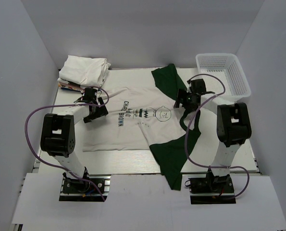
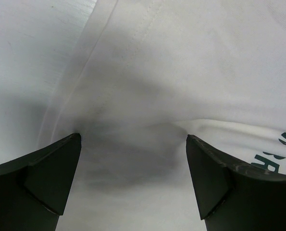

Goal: Fold and stack the t-shirts

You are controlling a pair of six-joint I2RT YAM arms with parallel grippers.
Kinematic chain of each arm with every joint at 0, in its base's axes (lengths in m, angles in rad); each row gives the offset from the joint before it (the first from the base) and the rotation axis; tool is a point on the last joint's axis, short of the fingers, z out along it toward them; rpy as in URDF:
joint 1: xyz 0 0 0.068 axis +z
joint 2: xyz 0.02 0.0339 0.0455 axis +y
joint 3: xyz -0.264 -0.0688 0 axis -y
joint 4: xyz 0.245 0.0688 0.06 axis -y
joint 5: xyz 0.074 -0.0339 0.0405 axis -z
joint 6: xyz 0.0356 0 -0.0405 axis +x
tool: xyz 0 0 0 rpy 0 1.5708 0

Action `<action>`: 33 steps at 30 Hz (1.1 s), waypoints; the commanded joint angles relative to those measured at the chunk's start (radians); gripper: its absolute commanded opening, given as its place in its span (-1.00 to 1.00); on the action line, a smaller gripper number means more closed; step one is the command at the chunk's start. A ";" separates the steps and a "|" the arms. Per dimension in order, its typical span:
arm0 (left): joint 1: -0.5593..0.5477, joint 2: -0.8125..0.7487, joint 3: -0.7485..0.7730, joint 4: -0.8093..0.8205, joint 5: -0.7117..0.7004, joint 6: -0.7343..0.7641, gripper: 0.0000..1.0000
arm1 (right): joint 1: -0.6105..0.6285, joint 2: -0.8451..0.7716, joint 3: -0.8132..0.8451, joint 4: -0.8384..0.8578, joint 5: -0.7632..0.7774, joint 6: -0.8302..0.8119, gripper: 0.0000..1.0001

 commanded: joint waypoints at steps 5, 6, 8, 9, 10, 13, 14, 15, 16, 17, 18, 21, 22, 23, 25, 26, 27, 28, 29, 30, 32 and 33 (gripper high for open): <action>0.003 -0.036 -0.006 -0.003 -0.059 0.014 1.00 | -0.082 0.105 0.068 0.014 0.073 0.080 0.81; 0.003 -0.036 -0.006 -0.003 -0.059 0.014 1.00 | -0.085 0.121 0.073 0.016 0.080 0.066 0.81; 0.003 -0.011 0.006 -0.022 -0.075 0.005 1.00 | -0.102 0.140 0.112 -0.001 0.086 0.045 0.81; 0.003 -0.011 0.018 -0.037 -0.091 0.005 1.00 | -0.104 0.143 0.119 -0.009 0.101 0.029 0.81; 0.003 0.000 0.027 -0.037 -0.110 0.005 1.00 | -0.107 0.142 0.125 -0.009 0.100 0.022 0.81; 0.003 0.000 0.037 -0.051 -0.102 -0.004 1.00 | -0.104 0.093 0.116 -0.016 0.075 -0.034 0.81; 0.003 -0.009 0.046 -0.051 -0.069 -0.004 1.00 | -0.096 0.079 0.111 -0.021 0.036 -0.055 0.81; 0.003 -0.026 0.046 -0.039 -0.049 -0.004 1.00 | -0.092 0.026 0.103 0.000 0.011 -0.081 0.81; 0.003 -0.038 0.056 -0.030 -0.033 -0.004 1.00 | -0.073 0.002 0.094 0.004 -0.020 -0.098 0.81; -0.011 -0.052 0.073 -0.029 -0.024 -0.004 1.00 | -0.052 -0.036 0.088 0.007 -0.069 -0.104 0.81; -0.011 -0.084 0.084 -0.029 -0.015 -0.016 1.00 | -0.027 -0.055 0.086 -0.004 -0.071 -0.121 0.81; -0.011 -0.146 0.093 -0.075 0.004 -0.093 1.00 | 0.049 -0.179 0.056 -0.036 -0.040 -0.129 0.81; -0.011 -0.199 0.093 -0.107 -0.013 -0.125 1.00 | 0.063 -0.223 0.044 -0.039 -0.029 -0.123 0.81; -0.011 -0.229 0.093 -0.127 -0.036 -0.159 1.00 | 0.119 -0.258 0.012 -0.045 -0.002 -0.120 0.81; -0.020 -0.290 0.036 -0.143 -0.026 -0.246 1.00 | 0.161 -0.365 -0.053 -0.088 0.070 -0.063 0.81; -0.020 -0.360 0.005 -0.143 0.021 -0.266 1.00 | 0.204 -0.392 -0.103 -0.104 0.121 -0.046 0.81; -0.020 -0.399 -0.029 -0.126 0.049 -0.292 1.00 | 0.253 -0.413 -0.163 -0.116 0.176 -0.007 0.81; -0.020 -0.436 -0.098 -0.099 0.106 -0.293 1.00 | 0.295 -0.482 -0.227 -0.158 0.188 0.039 0.81; -0.020 -0.472 -0.129 -0.099 0.125 -0.293 1.00 | 0.316 -0.504 -0.258 -0.177 0.201 0.069 0.81; -0.020 -0.538 -0.155 -0.099 0.141 -0.303 1.00 | 0.354 -0.545 -0.353 -0.199 0.227 0.122 0.81; -0.020 -0.600 -0.236 -0.138 0.174 -0.312 1.00 | 0.408 -0.630 -0.424 -0.252 0.244 0.200 0.81; -0.020 -0.632 -0.265 -0.149 0.189 -0.312 1.00 | 0.436 -0.653 -0.453 -0.278 0.265 0.266 0.81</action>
